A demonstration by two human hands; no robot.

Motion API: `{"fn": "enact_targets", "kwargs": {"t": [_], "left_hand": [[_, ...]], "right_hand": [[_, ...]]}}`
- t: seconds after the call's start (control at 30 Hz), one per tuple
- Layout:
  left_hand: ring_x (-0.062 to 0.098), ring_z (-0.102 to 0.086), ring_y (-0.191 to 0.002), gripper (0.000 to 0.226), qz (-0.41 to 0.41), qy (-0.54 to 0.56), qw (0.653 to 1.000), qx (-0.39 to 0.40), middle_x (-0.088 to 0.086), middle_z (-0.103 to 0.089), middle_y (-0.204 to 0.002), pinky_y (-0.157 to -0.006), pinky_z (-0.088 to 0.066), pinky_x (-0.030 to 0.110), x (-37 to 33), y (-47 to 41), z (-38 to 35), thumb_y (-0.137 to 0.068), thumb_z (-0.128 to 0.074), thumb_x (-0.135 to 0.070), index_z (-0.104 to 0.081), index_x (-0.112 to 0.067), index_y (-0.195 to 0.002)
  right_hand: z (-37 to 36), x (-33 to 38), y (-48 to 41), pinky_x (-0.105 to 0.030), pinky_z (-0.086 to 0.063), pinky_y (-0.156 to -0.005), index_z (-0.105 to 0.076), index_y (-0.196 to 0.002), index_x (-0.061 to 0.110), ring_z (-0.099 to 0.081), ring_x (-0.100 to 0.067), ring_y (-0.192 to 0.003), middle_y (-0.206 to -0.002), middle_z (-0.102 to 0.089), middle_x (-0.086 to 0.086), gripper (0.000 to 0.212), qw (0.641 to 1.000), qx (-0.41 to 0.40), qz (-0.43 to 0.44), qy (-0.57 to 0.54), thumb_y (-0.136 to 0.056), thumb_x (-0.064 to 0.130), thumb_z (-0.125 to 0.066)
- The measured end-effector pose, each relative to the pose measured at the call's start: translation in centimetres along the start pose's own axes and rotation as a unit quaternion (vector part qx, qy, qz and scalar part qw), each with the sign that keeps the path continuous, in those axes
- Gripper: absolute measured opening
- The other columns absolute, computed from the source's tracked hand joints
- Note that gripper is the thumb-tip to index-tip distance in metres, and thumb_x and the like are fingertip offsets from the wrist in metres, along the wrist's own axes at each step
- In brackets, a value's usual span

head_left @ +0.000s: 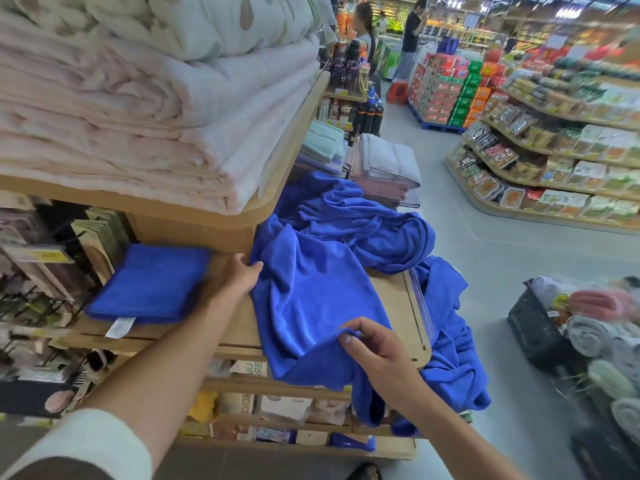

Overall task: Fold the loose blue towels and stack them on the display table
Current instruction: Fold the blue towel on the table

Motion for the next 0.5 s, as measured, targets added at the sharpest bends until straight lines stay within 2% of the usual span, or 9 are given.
{"fn": "enact_targets", "kwargs": {"t": [0.03, 0.1, 0.17, 0.2, 0.27, 0.33, 0.37, 0.43, 0.5], "left_hand": [[0.03, -0.063, -0.105, 0.034, 0.01, 0.026, 1.0, 0.001, 0.016, -0.065, -0.114, -0.096, -0.051, 0.04, -0.3, -0.2, -0.2, -0.094, -0.069, -0.02, -0.06, -0.001, -0.121], [0.02, -0.064, -0.077, 0.015, 0.032, 0.09, 0.995, 0.021, 0.013, -0.066, -0.094, -0.071, -0.052, 0.029, -0.7, -0.6, -0.9, -0.094, -0.069, -0.018, -0.062, -0.006, -0.1], [0.007, -0.05, -0.04, 0.026, 0.049, 0.107, 0.992, 0.041, 0.005, -0.06, -0.06, -0.04, -0.036, 0.017, -1.0, -1.1, -1.3, -0.097, -0.067, -0.02, -0.055, -0.012, -0.075], [0.007, -0.042, -0.031, 0.033, 0.042, 0.104, 0.993, 0.047, 0.001, -0.054, -0.048, -0.035, -0.029, 0.016, -1.1, -1.4, -1.3, -0.098, -0.066, -0.021, -0.051, -0.014, -0.069], [0.016, -0.047, -0.038, 0.032, 0.007, 0.079, 0.996, 0.028, 0.002, -0.057, -0.053, -0.042, -0.036, 0.022, -1.7, -1.5, -0.7, -0.096, -0.068, -0.022, -0.054, -0.018, -0.068], [0.023, -0.06, -0.056, 0.023, -0.039, -0.006, 0.999, -0.015, 0.003, -0.067, -0.069, -0.059, -0.05, 0.032, -1.7, -1.1, 0.6, -0.09, -0.071, -0.028, -0.061, -0.021, -0.071], [0.022, -0.065, -0.066, 0.02, -0.057, -0.059, 0.996, -0.024, -0.001, -0.07, -0.075, -0.066, -0.053, 0.033, -1.6, -0.8, 1.2, -0.088, -0.072, -0.031, -0.064, -0.023, -0.071], [0.018, -0.068, -0.077, 0.014, -0.089, -0.12, 0.988, -0.032, -0.006, -0.071, -0.082, -0.069, -0.05, 0.03, -1.1, 0.2, 2.4, -0.088, -0.07, -0.031, -0.068, -0.025, -0.075], [0.018, -0.064, -0.083, 0.005, -0.12, -0.106, 0.986, -0.042, -0.003, -0.069, -0.089, -0.075, -0.049, 0.033, -0.8, 1.3, 3.5, -0.088, -0.069, -0.025, -0.069, -0.024, -0.082]], "right_hand": [[0.1, 0.0, 0.2, -0.033, -0.04, -0.07, -0.068, -0.088, 0.024, -0.05, -0.017, -0.074, -0.077, -0.055, -0.016, 0.018, 1.0, -0.003, 0.002, 0.002, -0.096, 0.038, -0.061], [0.3, -0.1, 0.5, -0.035, -0.04, -0.069, -0.069, -0.088, 0.022, -0.051, -0.018, -0.074, -0.076, -0.058, -0.013, 0.021, 1.0, -0.006, -0.003, -0.002, -0.095, 0.04, -0.061], [0.7, -0.3, 0.8, -0.035, -0.04, -0.068, -0.069, -0.088, 0.022, -0.052, -0.017, -0.073, -0.075, -0.059, -0.005, 0.02, 1.0, -0.008, -0.01, -0.01, -0.094, 0.04, -0.062], [0.9, -0.4, 0.8, -0.034, -0.04, -0.067, -0.069, -0.087, 0.023, -0.051, -0.016, -0.072, -0.074, -0.058, -0.002, 0.019, 1.0, -0.008, -0.013, -0.012, -0.094, 0.039, -0.062], [1.1, -0.7, 0.8, -0.032, -0.039, -0.066, -0.069, -0.086, 0.023, -0.051, -0.014, -0.071, -0.073, -0.058, 0.001, 0.017, 1.0, -0.008, -0.017, -0.016, -0.097, 0.033, -0.062], [1.2, -1.0, 0.7, -0.031, -0.04, -0.066, -0.07, -0.086, 0.021, -0.052, -0.013, -0.071, -0.073, -0.058, 0.002, 0.017, 1.0, -0.005, -0.02, -0.018, -0.101, 0.025, -0.062], [1.1, -1.1, 0.5, -0.032, -0.04, -0.067, -0.07, -0.086, 0.02, -0.053, -0.014, -0.072, -0.074, -0.059, 0.0, 0.017, 1.0, -0.003, -0.024, -0.019, -0.101, 0.022, -0.062], [0.7, -1.5, 0.2, -0.036, -0.043, -0.07, -0.071, -0.087, 0.019, -0.055, -0.016, -0.075, -0.077, -0.061, -0.004, 0.016, 0.999, 0.001, -0.036, -0.026, -0.101, 0.018, -0.063], [0.2, -1.6, -0.2, -0.037, -0.044, -0.072, -0.072, -0.087, 0.021, -0.057, -0.017, -0.077, -0.078, -0.063, -0.006, 0.017, 0.999, 0.011, -0.041, -0.023, -0.101, 0.018, -0.063]]}}
Point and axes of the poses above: each hand's wrist, its own y-axis away from the middle knuckle, its own z-axis out of the back of the hand, x = y × z, the point moved 3 cm from there along -y, towards the middle knuckle
